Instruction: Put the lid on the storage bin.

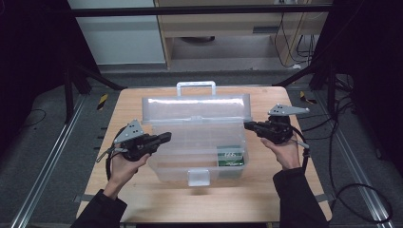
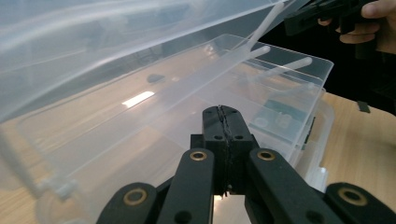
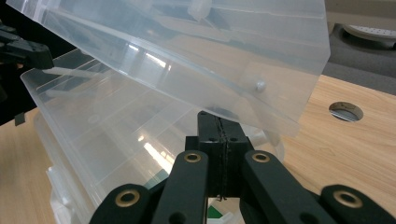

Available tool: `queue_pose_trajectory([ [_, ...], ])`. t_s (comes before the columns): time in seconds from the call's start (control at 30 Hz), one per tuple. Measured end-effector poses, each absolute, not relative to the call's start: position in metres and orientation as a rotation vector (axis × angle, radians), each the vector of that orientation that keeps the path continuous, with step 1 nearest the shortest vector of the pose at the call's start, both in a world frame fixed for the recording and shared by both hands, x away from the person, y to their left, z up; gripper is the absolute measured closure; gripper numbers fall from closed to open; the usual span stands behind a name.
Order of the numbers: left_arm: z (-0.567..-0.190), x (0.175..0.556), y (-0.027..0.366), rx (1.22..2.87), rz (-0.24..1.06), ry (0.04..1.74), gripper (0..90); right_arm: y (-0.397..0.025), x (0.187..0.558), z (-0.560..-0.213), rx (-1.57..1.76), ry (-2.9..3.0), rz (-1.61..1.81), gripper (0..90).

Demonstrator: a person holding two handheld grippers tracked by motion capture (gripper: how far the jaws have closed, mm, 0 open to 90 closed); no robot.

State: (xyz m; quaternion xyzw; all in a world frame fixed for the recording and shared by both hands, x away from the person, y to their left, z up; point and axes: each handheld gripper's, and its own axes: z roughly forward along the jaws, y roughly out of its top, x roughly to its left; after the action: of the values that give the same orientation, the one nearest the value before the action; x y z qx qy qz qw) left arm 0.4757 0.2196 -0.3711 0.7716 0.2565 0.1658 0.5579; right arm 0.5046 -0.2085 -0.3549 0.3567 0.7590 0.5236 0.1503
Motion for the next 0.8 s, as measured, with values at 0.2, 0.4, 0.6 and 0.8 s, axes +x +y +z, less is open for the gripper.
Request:
queue_pose_trajectory([
  [0.2, -0.37, 0.474, 0.239, 1.789, 0.429, 0.655, 89.9, -0.208, 0.504, -0.356, 1.026, 2.184, 1.499, 90.0],
  [0.4, -0.371, 0.474, 0.254, 1.768, 0.445, 0.685, 89.9, -0.208, 0.503, -0.357, 1.026, 2.186, 1.499, 90.0],
  [0.6, -0.373, 0.475, 0.265, 1.769, 0.457, 0.716, 89.9, -0.208, 0.499, -0.36, 1.025, 2.196, 1.488, 90.0],
  [0.8, -0.379, 0.475, 0.27, 1.791, 0.438, 0.735, 89.9, -0.209, 0.493, -0.366, 1.031, 2.214, 1.48, 90.0],
])
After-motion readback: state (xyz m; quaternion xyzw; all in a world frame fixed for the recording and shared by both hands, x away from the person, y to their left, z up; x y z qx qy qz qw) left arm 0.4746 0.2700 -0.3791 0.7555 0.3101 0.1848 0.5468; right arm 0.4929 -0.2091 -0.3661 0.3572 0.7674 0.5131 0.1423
